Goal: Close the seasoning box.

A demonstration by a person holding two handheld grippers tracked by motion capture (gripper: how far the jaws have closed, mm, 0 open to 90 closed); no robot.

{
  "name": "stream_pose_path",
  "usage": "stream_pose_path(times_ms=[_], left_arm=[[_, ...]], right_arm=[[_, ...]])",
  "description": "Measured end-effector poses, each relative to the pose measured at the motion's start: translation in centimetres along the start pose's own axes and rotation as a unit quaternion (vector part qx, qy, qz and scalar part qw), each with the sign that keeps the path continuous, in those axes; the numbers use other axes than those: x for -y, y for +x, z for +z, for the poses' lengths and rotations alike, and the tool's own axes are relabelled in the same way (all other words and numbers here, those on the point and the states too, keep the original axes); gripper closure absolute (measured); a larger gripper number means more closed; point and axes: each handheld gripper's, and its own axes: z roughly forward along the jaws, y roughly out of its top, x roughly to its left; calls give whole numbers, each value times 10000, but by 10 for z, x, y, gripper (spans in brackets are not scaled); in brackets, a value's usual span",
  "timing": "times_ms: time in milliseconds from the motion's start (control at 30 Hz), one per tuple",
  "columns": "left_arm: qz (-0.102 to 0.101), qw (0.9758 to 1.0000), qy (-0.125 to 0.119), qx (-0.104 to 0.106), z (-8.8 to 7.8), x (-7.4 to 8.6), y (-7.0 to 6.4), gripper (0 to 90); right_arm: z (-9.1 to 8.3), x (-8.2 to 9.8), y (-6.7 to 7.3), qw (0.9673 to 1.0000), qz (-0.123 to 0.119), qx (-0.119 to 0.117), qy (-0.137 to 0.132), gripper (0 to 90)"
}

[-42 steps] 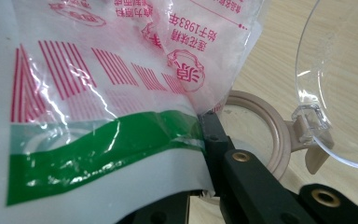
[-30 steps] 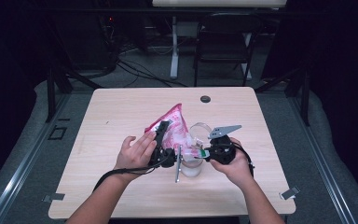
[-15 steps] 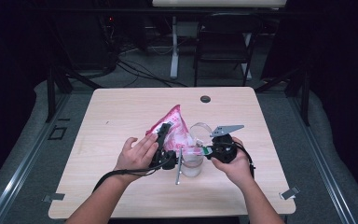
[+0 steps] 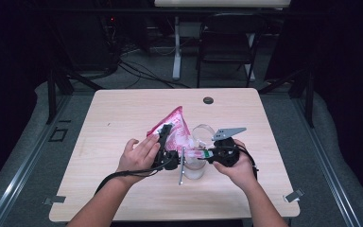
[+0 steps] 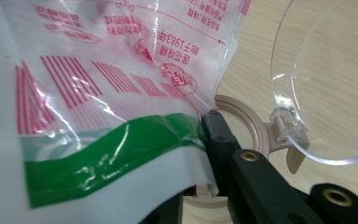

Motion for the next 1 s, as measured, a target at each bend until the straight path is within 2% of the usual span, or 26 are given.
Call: stream_pose_path(times_ms=[100,133,200,500,533,767,833,900,1000], left_arm=[[9,10000,0,3,0,0,0,727],[14,10000,1,14,1,0,0,727],[-2,10000,-1,15,1,-1,0,727],[11,10000,47,76,1,-1,1,727],[4,10000,18,74,3,0,0,727],[-8,9999,94,123,3,1,0,727],[-31,10000,-31,42,5,1,-1,727],[19,9999,78,132,3,-1,0,727],[8,9999,96,129,3,-2,0,728]], right_arm=[[-1,0,1,10000,-6,9,-38,804],[-1,-1,2,10000,-49,32,-58,745],[-1,-1,3,9999,-112,56,-94,710],[-4,-3,5,9994,-252,166,-190,647],[-5,-3,4,9991,-263,231,-251,627],[-8,-4,5,9986,-319,221,-363,616],[-8,-4,7,9983,-392,217,-373,616],[-5,-5,11,9979,-496,210,-369,616],[-4,-6,13,9973,-610,223,-337,647]])
